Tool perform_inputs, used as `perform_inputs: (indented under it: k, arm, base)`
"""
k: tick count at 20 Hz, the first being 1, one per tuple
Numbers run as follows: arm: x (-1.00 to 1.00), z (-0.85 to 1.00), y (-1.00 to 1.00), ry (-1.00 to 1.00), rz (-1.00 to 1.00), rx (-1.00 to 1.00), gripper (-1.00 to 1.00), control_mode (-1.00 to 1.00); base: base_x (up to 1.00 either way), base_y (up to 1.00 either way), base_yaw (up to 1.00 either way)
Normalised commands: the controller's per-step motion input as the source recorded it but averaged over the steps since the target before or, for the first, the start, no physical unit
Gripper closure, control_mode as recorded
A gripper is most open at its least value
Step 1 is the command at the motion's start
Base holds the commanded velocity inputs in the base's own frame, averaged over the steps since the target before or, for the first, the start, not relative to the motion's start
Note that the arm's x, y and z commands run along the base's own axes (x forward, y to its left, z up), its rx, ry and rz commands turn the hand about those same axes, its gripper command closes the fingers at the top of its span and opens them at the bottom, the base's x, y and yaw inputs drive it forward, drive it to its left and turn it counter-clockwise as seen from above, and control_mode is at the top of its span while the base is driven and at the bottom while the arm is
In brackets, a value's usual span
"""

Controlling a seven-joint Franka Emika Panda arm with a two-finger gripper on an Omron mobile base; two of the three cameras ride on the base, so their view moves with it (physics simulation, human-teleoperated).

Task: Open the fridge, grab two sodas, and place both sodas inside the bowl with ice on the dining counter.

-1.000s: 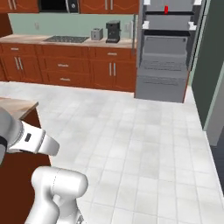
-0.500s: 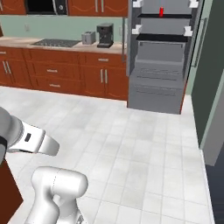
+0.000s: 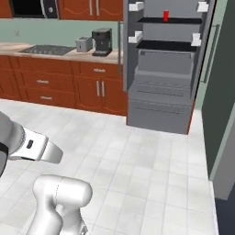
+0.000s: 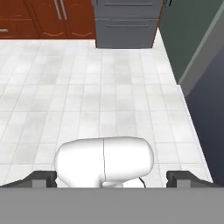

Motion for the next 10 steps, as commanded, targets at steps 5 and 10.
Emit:
perform_inputs:
  k: [5,10]
  arm:
    - [0.00,0.00,0.00,0.00,0.00,0.00,-1.00,1.00]
    - [0.00,0.00,0.00,0.00,0.00,0.00,-1.00,1.00]
  base:
    - [1.00,-0.33,0.01]
    - [1.00,-0.37,0.00]
